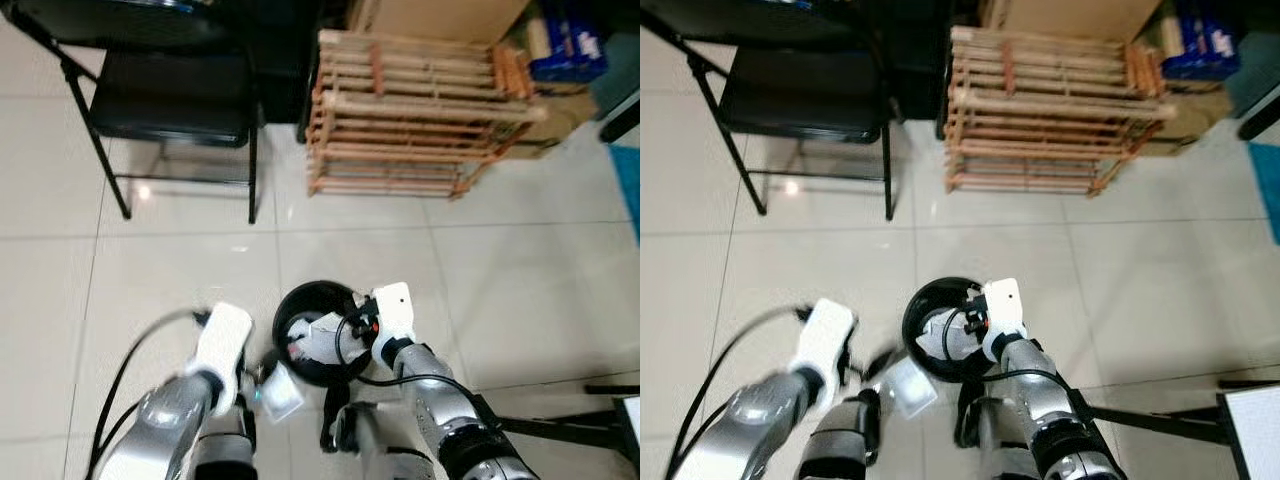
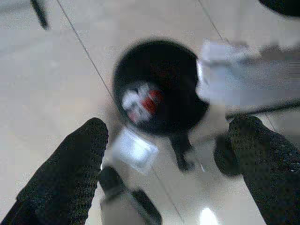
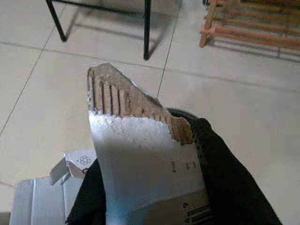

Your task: Picking trash to rubbish bin

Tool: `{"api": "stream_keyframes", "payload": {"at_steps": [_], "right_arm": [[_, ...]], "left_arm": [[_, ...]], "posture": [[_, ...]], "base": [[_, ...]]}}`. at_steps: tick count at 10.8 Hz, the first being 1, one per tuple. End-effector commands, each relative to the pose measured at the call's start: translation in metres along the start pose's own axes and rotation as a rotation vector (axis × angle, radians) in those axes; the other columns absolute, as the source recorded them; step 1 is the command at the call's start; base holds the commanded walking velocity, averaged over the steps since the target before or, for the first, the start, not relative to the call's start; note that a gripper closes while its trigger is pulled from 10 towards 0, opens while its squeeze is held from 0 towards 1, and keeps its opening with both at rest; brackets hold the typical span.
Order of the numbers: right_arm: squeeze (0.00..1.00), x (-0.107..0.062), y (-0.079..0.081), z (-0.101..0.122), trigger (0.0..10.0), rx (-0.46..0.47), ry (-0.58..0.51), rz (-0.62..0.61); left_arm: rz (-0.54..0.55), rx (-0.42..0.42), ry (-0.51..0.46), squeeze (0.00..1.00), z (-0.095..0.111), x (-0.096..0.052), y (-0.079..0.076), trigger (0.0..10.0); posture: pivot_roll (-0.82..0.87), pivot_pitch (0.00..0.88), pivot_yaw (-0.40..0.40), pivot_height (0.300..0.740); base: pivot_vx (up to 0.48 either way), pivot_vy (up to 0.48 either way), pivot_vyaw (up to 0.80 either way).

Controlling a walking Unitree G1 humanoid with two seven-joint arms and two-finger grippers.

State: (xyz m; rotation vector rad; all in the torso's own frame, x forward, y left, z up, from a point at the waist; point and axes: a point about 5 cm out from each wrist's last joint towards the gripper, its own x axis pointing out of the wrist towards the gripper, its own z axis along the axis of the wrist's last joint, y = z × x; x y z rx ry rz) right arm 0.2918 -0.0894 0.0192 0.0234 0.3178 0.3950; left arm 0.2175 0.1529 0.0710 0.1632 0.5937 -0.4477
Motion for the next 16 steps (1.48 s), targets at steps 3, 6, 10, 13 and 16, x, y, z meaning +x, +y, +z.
{"api": "stream_keyframes", "payload": {"at_steps": [3,6,10,13,16], "right_arm": [[0.00,-0.008,-0.005,-0.022,10.0,0.010,0.059,-0.030],[0.00,-0.009,-0.001,-0.030,10.0,-0.006,0.084,-0.034],[0.00,-0.011,0.002,-0.037,10.0,-0.012,0.099,-0.045],[0.00,-0.005,-0.001,-0.028,10.0,0.041,0.064,-0.090],[0.00,0.012,0.008,0.000,10.0,0.050,-0.002,-0.070]], "left_arm": [[-0.095,-0.008,0.066,0.00,-0.004,-0.015,-0.008,10.0],[-0.136,-0.044,0.149,0.00,-0.019,-0.023,-0.006,10.0],[-0.164,-0.040,0.167,0.00,-0.019,-0.025,-0.008,10.0],[-0.168,-0.042,0.169,0.00,-0.019,-0.025,-0.010,10.0],[-0.166,-0.036,0.171,0.00,-0.019,-0.024,-0.010,10.0]], "posture": [[0.49,0.439,-0.122,0.740],[0.49,0.444,-0.119,0.740],[0.49,0.443,-0.113,0.740],[0.50,0.449,-0.111,0.740],[0.50,0.452,-0.110,0.740]], "base": [[0.000,0.000,0.00],[0.000,0.000,0.00],[0.000,0.000,0.00],[0.000,0.000,0.00],[0.000,0.000,0.00]]}}
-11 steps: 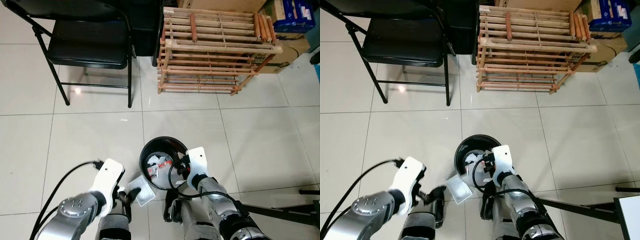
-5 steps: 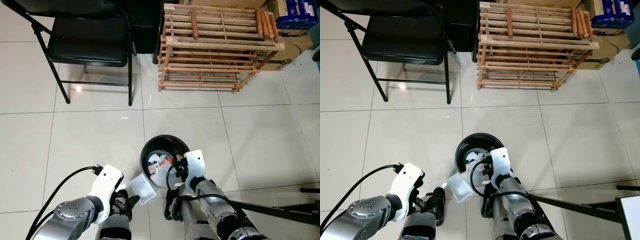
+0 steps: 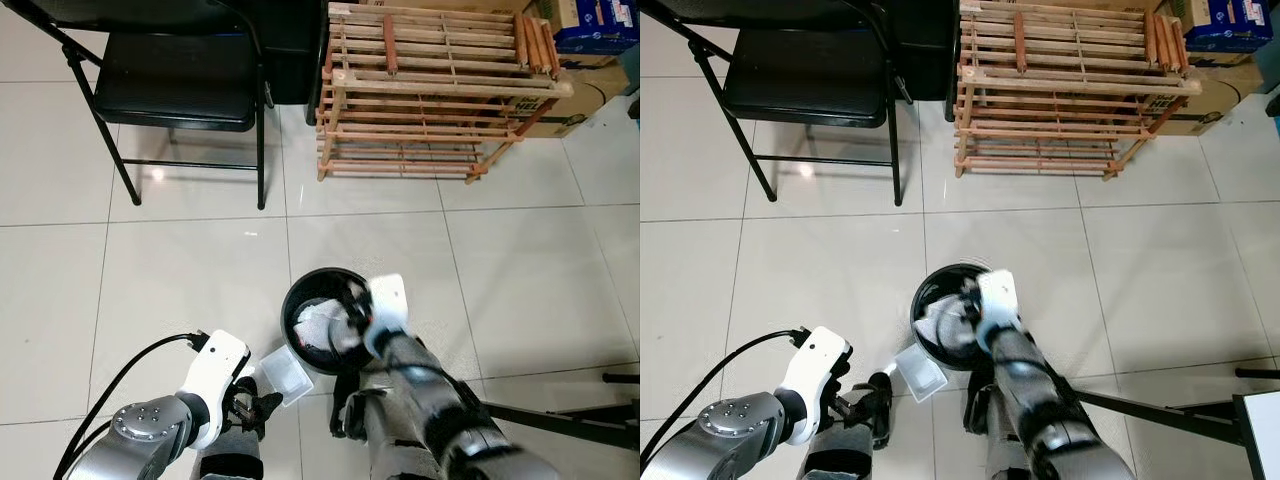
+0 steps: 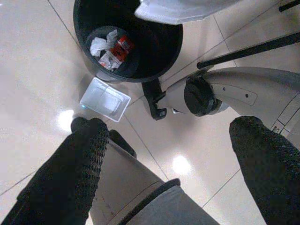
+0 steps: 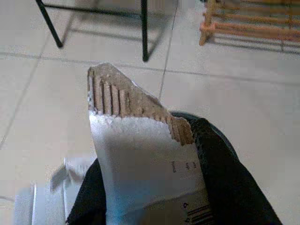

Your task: Picking trash to rubbish bin

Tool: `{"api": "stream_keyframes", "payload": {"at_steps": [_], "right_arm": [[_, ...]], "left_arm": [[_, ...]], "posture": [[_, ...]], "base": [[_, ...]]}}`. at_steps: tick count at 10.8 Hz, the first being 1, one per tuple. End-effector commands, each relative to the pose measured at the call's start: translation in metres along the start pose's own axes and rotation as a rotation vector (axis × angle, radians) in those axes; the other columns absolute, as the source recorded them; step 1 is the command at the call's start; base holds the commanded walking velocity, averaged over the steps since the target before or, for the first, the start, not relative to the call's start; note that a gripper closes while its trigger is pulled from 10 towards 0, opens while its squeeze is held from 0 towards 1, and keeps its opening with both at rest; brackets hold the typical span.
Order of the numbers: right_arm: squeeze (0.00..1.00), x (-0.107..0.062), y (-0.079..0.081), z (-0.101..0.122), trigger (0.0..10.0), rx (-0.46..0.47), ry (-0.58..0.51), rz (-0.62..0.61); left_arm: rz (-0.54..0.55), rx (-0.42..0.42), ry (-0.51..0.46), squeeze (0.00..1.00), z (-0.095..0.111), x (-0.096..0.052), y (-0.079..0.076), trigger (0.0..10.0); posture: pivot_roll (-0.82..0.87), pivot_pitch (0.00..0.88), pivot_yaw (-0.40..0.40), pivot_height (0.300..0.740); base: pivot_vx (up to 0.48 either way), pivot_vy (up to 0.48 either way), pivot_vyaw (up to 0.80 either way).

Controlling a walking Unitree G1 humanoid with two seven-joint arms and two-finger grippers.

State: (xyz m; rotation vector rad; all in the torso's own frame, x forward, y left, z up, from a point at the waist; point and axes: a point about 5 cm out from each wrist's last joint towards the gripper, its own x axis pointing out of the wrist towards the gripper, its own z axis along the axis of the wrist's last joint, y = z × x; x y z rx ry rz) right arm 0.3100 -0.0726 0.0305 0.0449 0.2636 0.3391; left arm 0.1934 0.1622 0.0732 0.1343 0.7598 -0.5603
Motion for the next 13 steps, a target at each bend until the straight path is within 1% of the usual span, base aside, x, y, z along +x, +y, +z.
{"api": "stream_keyframes", "payload": {"at_steps": [1,2,4,10,13], "right_arm": [[0.00,-0.0054,-0.0016,-0.0137,10.0,0.031,0.052,-0.020],[1.00,-0.0042,0.0003,-0.0124,10.0,0.033,0.050,-0.008],[1.00,-0.0071,0.0002,-0.0172,10.0,0.030,0.057,-0.007],[1.00,-0.0101,-0.0042,-0.0214,10.0,0.031,0.067,-0.014],[1.00,-0.0108,-0.0034,-0.0221,10.0,0.041,0.063,0.000]], "left_arm": [[-0.033,-0.010,0.021,0.00,-0.0061,0.0011,-0.0070,10.0],[-0.035,-0.010,0.021,0.00,-0.0060,0.0018,-0.0078,10.0],[-0.037,-0.010,0.022,0.00,-0.0062,0.0026,-0.0083,10.0],[-0.038,-0.008,0.025,0.00,-0.0055,0.0035,-0.0087,10.0],[-0.039,-0.006,0.027,0.00,-0.0061,0.0043,-0.0094,10.0]], "posture": [[0.50,0.450,-0.111,0.740],[0.50,0.449,-0.112,0.740],[0.50,0.448,-0.111,0.740],[0.50,0.452,-0.111,0.740],[0.49,0.452,-0.111,0.740]], "base": [[0.000,0.000,0.00],[0.000,0.000,0.00],[0.000,0.000,0.00],[0.000,0.000,0.00],[0.000,0.000,0.00]]}}
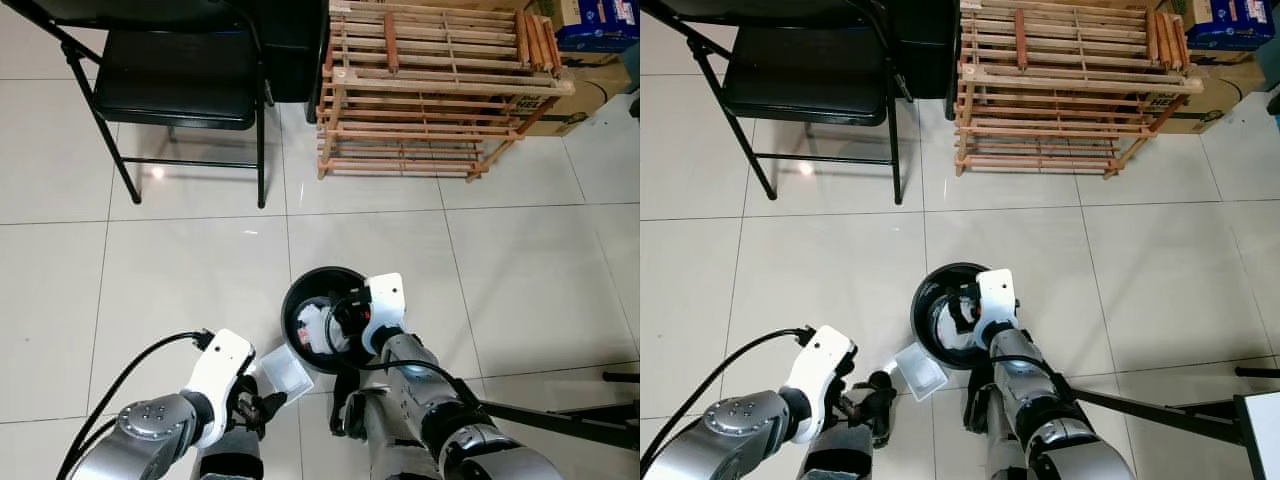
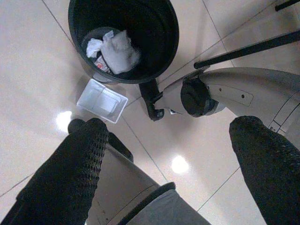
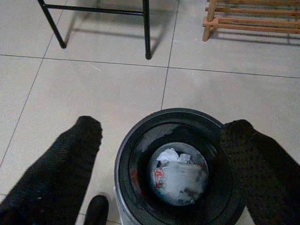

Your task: Picking trash to rubbish bin

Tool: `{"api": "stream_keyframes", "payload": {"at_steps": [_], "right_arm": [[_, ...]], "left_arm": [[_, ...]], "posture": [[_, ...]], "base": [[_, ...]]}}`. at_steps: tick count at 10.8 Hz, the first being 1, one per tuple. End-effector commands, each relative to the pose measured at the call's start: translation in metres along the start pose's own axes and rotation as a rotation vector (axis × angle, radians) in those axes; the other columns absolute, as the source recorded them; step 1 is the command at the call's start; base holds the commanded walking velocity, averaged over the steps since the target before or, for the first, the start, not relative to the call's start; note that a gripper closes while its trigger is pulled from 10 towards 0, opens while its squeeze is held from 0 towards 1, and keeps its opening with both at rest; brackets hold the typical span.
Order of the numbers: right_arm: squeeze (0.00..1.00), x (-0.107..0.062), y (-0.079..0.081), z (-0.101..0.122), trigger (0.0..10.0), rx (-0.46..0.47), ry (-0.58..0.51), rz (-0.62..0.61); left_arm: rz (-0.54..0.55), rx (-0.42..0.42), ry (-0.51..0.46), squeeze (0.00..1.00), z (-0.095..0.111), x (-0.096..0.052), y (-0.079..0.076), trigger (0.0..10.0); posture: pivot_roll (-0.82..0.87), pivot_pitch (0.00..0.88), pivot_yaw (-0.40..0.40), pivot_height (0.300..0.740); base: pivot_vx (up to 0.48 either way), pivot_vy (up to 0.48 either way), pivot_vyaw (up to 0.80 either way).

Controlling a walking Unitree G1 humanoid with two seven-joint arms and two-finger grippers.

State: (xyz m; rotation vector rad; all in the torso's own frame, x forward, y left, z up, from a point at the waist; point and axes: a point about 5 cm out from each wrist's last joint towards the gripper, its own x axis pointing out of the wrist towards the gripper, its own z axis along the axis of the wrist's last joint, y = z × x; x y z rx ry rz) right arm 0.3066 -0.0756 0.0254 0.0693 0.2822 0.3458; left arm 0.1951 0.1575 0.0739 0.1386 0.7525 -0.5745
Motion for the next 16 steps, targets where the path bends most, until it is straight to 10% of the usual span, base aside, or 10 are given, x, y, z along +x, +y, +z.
{"api": "stream_keyframes", "payload": {"at_steps": [1,4,5,6,16], "right_arm": [[1.00,-0.008,-0.001,-0.016,10.0,0.014,0.047,-0.004],[1.00,-0.008,0.000,-0.016,10.0,-0.001,0.048,0.000],[0.62,-0.007,-0.003,-0.014,10.0,-0.031,0.040,-0.016],[0.00,-0.008,-0.010,-0.008,10.0,-0.040,0.003,-0.039],[0.00,-0.064,-0.037,0.091,10.0,-0.184,-0.498,-0.127]], "left_arm": [[-0.028,-0.016,0.033,0.00,-0.009,0.002,-0.006,10.0],[-0.026,-0.017,0.034,0.00,-0.010,0.002,-0.006,10.0],[-0.026,-0.012,0.032,0.00,-0.008,0.005,-0.005,10.0],[-0.021,-0.001,0.004,0.00,-0.002,0.009,-0.005,10.0],[0.065,0.251,-0.369,0.00,0.103,0.066,-0.006,10.0]], "posture": [[0.49,0.452,-0.111,0.740],[0.49,0.452,-0.111,0.740],[0.48,0.443,-0.112,0.740],[0.47,0.424,-0.112,0.740],[0.25,0.152,-0.100,0.740]], "base": [[0.000,0.000,0.00],[0.000,0.000,0.00],[0.000,0.000,0.00],[0.000,0.000,0.00],[0.000,0.000,0.00]]}}
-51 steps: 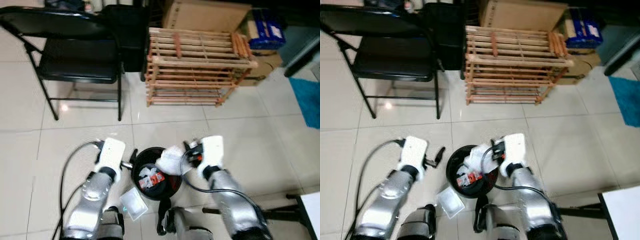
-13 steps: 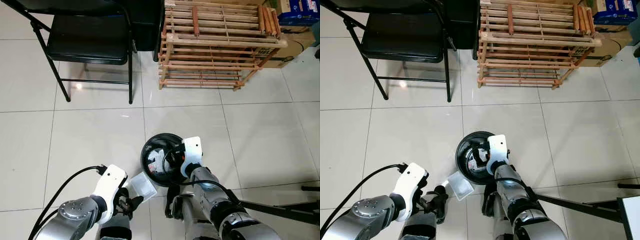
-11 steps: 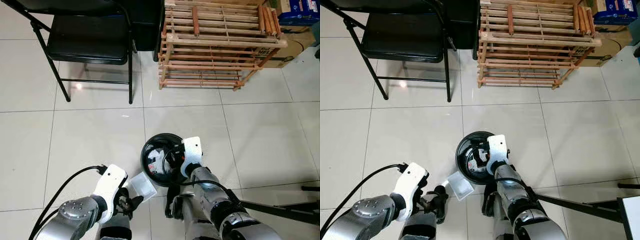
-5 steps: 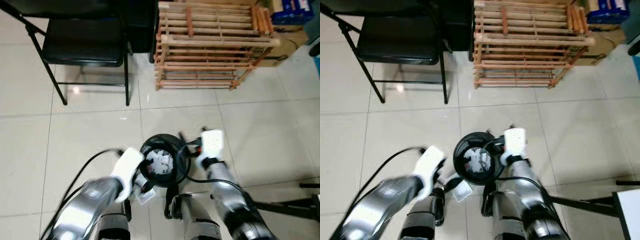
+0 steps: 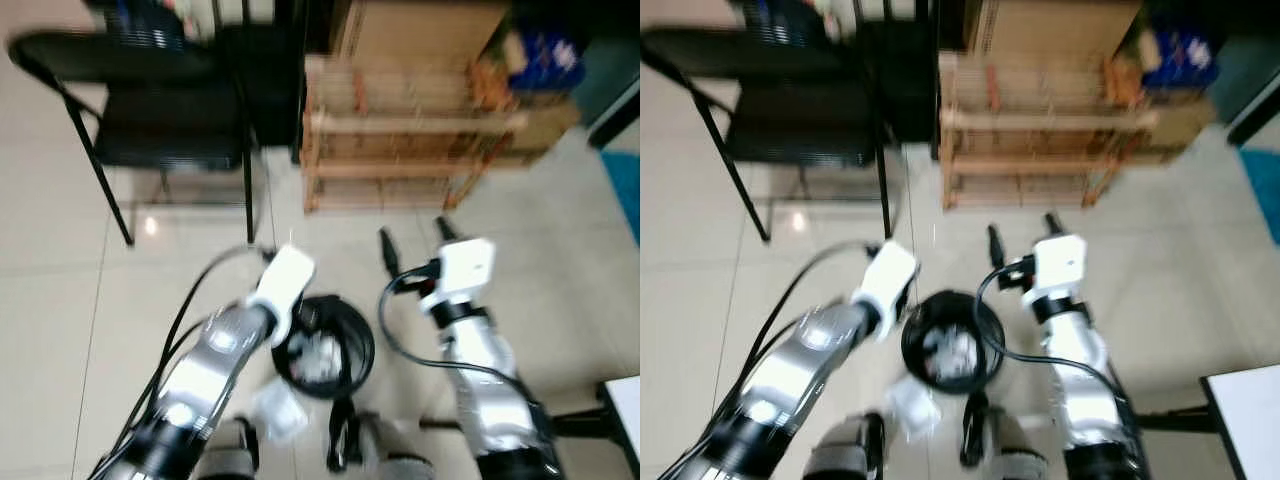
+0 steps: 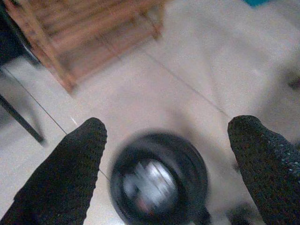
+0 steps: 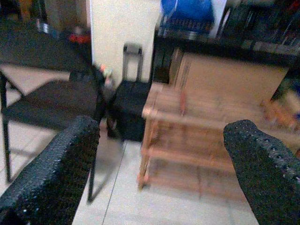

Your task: Picking trash to rubbish bin

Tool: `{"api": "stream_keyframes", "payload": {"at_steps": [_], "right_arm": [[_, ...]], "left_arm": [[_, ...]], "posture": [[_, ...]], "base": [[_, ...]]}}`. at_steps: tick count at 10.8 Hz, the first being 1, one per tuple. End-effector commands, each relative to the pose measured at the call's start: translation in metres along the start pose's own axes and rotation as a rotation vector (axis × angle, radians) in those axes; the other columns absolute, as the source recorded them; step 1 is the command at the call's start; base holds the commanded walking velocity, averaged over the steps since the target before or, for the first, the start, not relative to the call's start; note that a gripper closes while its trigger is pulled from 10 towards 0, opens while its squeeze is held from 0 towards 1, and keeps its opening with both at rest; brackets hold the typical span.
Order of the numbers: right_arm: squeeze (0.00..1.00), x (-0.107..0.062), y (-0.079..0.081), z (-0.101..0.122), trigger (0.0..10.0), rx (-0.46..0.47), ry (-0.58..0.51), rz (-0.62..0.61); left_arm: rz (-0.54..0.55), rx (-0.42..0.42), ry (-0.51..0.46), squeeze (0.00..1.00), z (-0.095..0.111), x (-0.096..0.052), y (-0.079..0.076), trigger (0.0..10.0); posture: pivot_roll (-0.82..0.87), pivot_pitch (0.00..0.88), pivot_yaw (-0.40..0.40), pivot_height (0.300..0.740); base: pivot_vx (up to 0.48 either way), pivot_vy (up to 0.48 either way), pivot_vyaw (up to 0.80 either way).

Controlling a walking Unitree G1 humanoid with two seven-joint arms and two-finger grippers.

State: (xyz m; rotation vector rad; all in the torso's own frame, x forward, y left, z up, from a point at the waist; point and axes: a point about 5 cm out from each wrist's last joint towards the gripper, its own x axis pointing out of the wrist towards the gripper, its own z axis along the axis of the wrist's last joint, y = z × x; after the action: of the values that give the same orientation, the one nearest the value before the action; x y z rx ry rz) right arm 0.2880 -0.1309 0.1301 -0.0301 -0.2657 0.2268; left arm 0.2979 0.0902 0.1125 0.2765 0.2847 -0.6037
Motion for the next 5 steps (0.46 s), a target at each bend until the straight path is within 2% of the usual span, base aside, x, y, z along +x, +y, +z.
{"api": "stream_keyframes", "payload": {"at_steps": [1,3,5], "right_arm": [[0.00,-0.006,-0.008,0.012,10.0,-0.017,-0.013,-0.047],[0.00,-0.014,-0.017,0.030,10.0,-0.016,-0.049,-0.126],[0.00,-0.026,-0.026,0.046,10.0,-0.022,-0.054,-0.202]], "left_arm": [[0.063,0.020,-0.066,0.00,0.009,0.005,0.003,10.0],[0.141,-0.019,-0.199,0.00,0.030,0.012,0.011,10.0],[0.224,-0.013,-0.333,0.00,0.048,0.015,0.018,10.0]], "posture": [[0.23,0.115,-0.093,0.740],[0.20,0.078,-0.082,0.740],[0.18,0.043,-0.061,0.740]], "base": [[0.000,0.000,0.00],[0.000,0.000,0.00],[0.000,0.000,0.00]]}}
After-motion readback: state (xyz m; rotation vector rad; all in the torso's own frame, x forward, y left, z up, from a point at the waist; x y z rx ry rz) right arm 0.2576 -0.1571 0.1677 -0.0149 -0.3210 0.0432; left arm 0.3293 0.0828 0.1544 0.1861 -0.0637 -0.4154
